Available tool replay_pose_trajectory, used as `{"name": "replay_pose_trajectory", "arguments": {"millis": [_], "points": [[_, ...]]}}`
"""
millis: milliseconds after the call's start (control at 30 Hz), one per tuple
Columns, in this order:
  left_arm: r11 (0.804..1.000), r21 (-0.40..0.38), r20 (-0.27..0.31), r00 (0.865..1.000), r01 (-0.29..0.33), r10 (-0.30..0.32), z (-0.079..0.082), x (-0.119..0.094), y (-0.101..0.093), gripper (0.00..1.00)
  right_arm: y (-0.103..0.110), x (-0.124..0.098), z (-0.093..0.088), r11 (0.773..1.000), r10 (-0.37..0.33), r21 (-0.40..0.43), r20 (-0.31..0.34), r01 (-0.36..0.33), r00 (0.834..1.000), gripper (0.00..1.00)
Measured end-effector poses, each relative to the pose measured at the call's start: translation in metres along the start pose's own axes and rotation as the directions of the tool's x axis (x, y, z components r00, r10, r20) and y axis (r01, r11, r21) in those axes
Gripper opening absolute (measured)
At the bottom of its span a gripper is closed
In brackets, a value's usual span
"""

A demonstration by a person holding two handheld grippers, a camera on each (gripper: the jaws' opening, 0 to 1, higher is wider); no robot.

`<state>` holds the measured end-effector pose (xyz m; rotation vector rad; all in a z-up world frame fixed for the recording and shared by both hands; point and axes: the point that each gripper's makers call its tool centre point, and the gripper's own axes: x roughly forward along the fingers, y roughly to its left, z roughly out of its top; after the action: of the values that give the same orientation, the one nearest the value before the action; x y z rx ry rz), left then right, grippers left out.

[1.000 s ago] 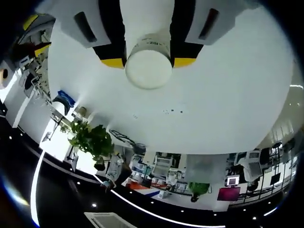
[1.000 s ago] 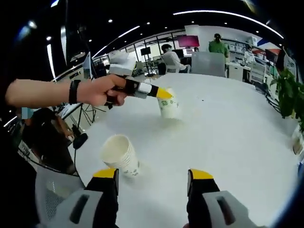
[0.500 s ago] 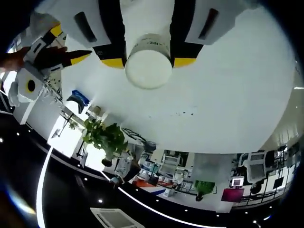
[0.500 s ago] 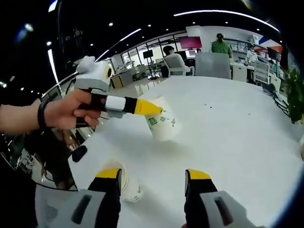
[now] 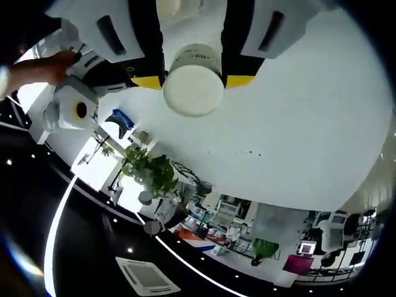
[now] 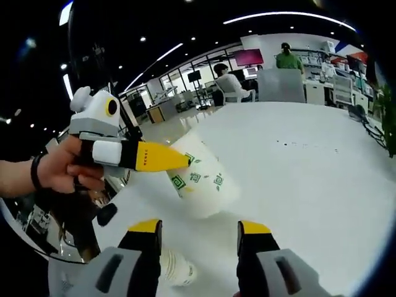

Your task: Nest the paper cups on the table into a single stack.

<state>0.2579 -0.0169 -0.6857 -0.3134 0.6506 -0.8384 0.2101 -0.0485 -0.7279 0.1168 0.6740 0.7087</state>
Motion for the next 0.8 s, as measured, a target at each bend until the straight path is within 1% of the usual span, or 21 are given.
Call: {"name": "replay_pose_trajectory", "arguments": {"millis": [33,67,100,167,233,300,367,400,433,467,500,567,600,700,800], "points": [[1.000,-0.007,0.000,1.000,0.002,-0.002,0.000,0.000,0.002,0.34,0.001,0.001,0.001,1.000,0.003,0.002,0.001,-0.003,1.000,0.46],[1.000,-0.015,0.000,1.000,0.002,-0.002,-0.001,0.000,0.003,0.34,-0.002,0.008,0.000,1.000,0.008,0.004,-0.001,-0.008,1.000,0.46],[0.999,-0.037,0.006,1.000,0.006,-0.005,-0.001,-0.001,0.004,0.34,-0.002,0.010,-0.001,1.000,0.011,0.005,-0.003,-0.011,1.000,0.46],[0.998,-0.060,0.016,1.000,0.013,-0.012,-0.001,-0.003,0.005,0.34,0.000,0.013,0.002,1.000,0.024,0.012,-0.005,-0.024,1.000,0.46],[0.998,-0.055,0.013,1.000,0.009,-0.008,-0.002,-0.005,0.006,0.34,0.001,0.018,-0.001,1.000,0.029,0.010,0.000,-0.029,1.000,0.44],[0.999,-0.053,0.010,1.000,0.009,-0.009,-0.003,-0.007,0.006,0.34,0.007,0.016,0.000,0.999,0.039,0.006,0.010,-0.039,0.999,0.43],[0.998,-0.060,0.010,1.000,0.013,-0.013,-0.004,-0.010,0.006,0.34,0.006,0.017,0.004,0.999,0.046,0.005,0.017,-0.046,0.999,0.42],[0.998,-0.061,0.010,1.000,0.014,-0.014,-0.004,-0.011,0.005,0.34,0.003,0.024,0.001,0.999,0.049,0.007,0.020,-0.049,0.999,0.40],[0.998,-0.062,0.010,1.000,0.016,-0.015,-0.004,-0.011,0.005,0.34,0.002,0.026,0.001,0.999,0.051,0.012,0.025,-0.051,0.998,0.38],[0.998,-0.064,0.009,1.000,0.017,-0.017,-0.004,-0.011,0.004,0.34,0.007,0.023,0.002,0.998,0.058,0.018,0.032,-0.058,0.998,0.35],[0.998,-0.065,0.008,1.000,0.020,-0.019,-0.005,-0.011,0.004,0.34,0.017,0.018,0.003,0.997,0.076,0.025,0.048,-0.077,0.996,0.31],[0.997,-0.067,0.011,1.000,0.021,-0.021,-0.006,-0.012,0.004,0.33,0.014,0.017,0.006,0.997,0.069,0.024,0.048,-0.070,0.996,0.31],[0.997,-0.071,0.010,1.000,0.022,-0.021,-0.006,-0.012,0.004,0.34,0.011,0.021,0.002,0.998,0.064,0.023,0.051,-0.065,0.997,0.30],[0.996,-0.078,0.005,0.999,0.032,-0.031,-0.010,-0.013,0.002,0.34,0.001,0.020,0.002,0.998,0.057,0.035,0.059,-0.059,0.997,0.24],[0.996,-0.085,0.005,0.999,0.039,-0.039,-0.012,-0.013,0.001,0.34,0.007,0.012,0.001,0.997,0.057,0.047,0.077,-0.061,0.995,0.22]]}}
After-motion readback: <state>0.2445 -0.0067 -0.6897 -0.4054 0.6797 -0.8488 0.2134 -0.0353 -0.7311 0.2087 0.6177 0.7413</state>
